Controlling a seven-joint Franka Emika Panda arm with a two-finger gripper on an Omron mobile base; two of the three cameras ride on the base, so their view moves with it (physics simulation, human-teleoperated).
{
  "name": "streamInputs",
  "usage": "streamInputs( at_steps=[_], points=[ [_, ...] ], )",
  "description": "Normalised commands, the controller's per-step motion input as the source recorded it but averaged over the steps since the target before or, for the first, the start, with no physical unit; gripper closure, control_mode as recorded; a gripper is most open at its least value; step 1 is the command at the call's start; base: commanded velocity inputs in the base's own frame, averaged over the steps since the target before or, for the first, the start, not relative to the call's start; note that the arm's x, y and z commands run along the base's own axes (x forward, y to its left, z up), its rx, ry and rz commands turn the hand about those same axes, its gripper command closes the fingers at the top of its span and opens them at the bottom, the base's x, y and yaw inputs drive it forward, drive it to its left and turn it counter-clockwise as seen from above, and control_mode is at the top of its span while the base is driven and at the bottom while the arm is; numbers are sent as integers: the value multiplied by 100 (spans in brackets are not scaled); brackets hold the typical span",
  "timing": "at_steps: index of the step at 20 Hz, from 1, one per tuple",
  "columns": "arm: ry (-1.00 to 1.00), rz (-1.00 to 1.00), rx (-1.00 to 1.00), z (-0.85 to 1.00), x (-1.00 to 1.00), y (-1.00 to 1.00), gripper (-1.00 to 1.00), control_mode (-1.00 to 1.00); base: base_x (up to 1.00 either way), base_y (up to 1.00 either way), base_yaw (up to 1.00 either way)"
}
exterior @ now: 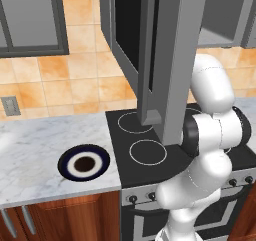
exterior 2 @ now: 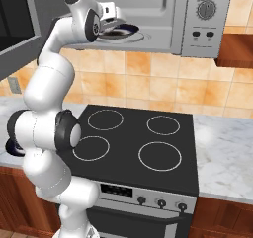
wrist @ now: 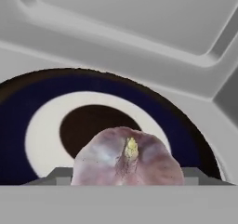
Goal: Pick the garlic from the counter and place it in the microwave. Then turn on the microwave.
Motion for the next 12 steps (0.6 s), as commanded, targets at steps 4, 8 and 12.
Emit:
streamInputs(
  at_steps=[4, 8, 12],
  points=[
    [1, 0, 0, -2, 18, 0, 100, -100, 0, 0, 0],
    [2, 0, 0, -1, 17, 0, 100, -100, 0, 0, 0],
    [2, 0, 0, 0, 18, 0, 100, -100, 0, 0, 0]
  ],
)
